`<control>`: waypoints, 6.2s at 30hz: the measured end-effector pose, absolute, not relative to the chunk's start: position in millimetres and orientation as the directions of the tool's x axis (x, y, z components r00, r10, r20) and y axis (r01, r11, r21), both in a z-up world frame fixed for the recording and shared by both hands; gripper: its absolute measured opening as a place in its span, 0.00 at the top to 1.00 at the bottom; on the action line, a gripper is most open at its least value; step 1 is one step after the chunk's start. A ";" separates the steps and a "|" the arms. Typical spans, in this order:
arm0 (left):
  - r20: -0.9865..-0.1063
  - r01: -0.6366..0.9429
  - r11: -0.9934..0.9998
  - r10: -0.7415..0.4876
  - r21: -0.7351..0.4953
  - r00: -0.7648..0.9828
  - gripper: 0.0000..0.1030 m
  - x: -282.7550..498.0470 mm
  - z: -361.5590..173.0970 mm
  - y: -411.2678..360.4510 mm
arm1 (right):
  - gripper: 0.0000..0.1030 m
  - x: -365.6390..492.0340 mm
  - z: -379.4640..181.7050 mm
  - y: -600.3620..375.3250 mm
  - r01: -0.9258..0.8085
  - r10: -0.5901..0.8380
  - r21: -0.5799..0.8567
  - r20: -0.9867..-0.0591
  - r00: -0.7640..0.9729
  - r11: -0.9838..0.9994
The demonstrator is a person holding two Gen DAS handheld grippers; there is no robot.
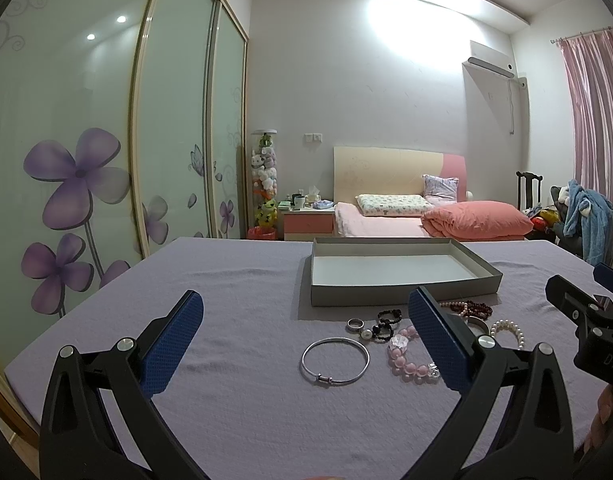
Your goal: Organize jewelry
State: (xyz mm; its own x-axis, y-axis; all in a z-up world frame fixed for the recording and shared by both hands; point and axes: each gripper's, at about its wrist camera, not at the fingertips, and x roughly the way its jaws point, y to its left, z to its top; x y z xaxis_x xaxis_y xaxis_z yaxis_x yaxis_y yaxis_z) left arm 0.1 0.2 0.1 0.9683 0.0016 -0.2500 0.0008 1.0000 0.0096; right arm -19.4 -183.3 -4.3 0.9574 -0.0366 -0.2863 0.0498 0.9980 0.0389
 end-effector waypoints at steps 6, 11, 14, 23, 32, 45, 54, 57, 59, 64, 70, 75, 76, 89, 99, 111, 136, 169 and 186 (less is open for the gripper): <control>-0.251 0.001 1.000 0.002 0.010 0.968 0.02 0.2 0.1 0.2 | 0.04 -19.7 -4.6 -183.5 0.050 -0.036 0.040 -0.287 0.957 0.998; -0.252 0.002 1.000 0.001 0.010 0.968 0.02 0.3 0.1 0.2 | 0.04 -19.9 -4.8 -183.7 0.050 -0.037 0.041 -0.287 0.957 0.998; -0.252 0.001 1.000 0.001 0.009 0.968 0.02 0.4 0.1 0.3 | 0.04 -20.1 -5.0 -183.8 0.050 -0.036 0.041 -0.288 0.957 0.998; -0.253 0.001 1.000 0.001 0.009 0.967 0.02 0.5 0.1 0.2 | 0.04 -20.5 -5.4 -183.7 0.050 -0.035 0.043 -0.289 0.957 0.998; -0.254 0.001 1.000 0.001 0.009 0.967 0.02 0.7 0.1 0.3 | 0.04 -21.0 -5.2 -184.1 0.050 -0.035 0.044 -0.290 0.956 0.998; -0.256 0.002 1.000 0.000 0.009 0.967 0.02 0.8 0.1 0.3 | 0.04 -21.5 -5.5 -184.6 0.051 -0.035 0.047 -0.292 0.956 0.998; -0.260 0.006 1.000 -0.002 0.012 0.966 0.02 -0.5 -12.8 1.6 | 0.04 -22.1 -6.0 -183.9 0.052 -0.035 0.049 -0.295 0.955 0.997; -0.261 0.005 1.000 -0.002 0.013 0.965 0.02 0.4 -6.4 -4.2 | 0.04 -26.2 -8.1 -184.8 0.053 -0.035 0.052 -0.298 0.954 0.997; -0.269 0.002 1.000 0.003 0.017 0.963 0.02 1.8 -12.6 -7.6 | 0.04 -26.7 -9.2 -184.3 0.054 -0.037 0.047 -0.301 0.953 0.997; -0.337 -0.028 0.999 0.040 0.040 0.941 0.02 14.0 -16.1 -3.6 | 0.04 -3.4 -20.8 -199.3 0.062 -0.038 0.046 -0.403 0.914 0.997; -0.479 -0.032 0.999 0.044 0.034 0.877 0.02 37.9 -28.6 10.5 | 0.04 28.4 -50.0 -220.4 0.127 -0.029 0.114 -0.623 0.782 0.985; -0.545 0.009 0.999 0.016 0.043 0.838 0.02 49.3 -34.5 9.3 | 0.19 39.6 -70.6 -226.0 0.156 -0.025 0.125 -0.697 0.717 0.980; -0.560 0.016 0.999 0.014 0.049 0.829 0.02 52.2 -35.6 8.2 | 0.22 41.4 -73.3 -225.9 0.165 -0.031 0.124 -0.705 0.708 0.978; -0.634 0.071 0.994 0.001 0.088 0.773 0.02 81.4 -42.0 2.0 | 0.84 68.6 -93.0 -222.2 0.216 -0.100 0.045 -0.783 0.614 0.975; -0.706 0.127 0.984 -0.003 0.123 0.709 0.02 102.5 -56.1 -15.2 | 0.90 66.2 -89.8 -226.2 0.214 -0.056 0.100 -0.782 0.621 0.972; -0.809 0.109 0.993 -0.028 0.044 0.587 0.02 140.2 -77.8 -9.1 | 0.89 81.6 -81.5 -244.1 0.212 -0.039 0.121 -0.780 0.625 0.970; -0.708 0.113 0.994 -0.079 0.001 0.701 0.30 119.9 -47.7 -4.4 | 0.90 62.0 -30.4 -243.2 0.084 0.081 0.241 -0.600 0.796 0.967; -0.274 -0.001 0.991 0.038 0.134 0.961 0.29 151.1 43.3 -62.4 | 0.90 108.4 63.8 -197.7 -0.011 0.039 0.119 -0.237 0.971 0.993; -0.430 0.097 0.990 -0.042 0.107 0.902 0.29 240.2 0.8 -79.9 | 0.90 234.0 17.6 -207.8 -0.014 0.086 0.165 -0.435 0.896 0.986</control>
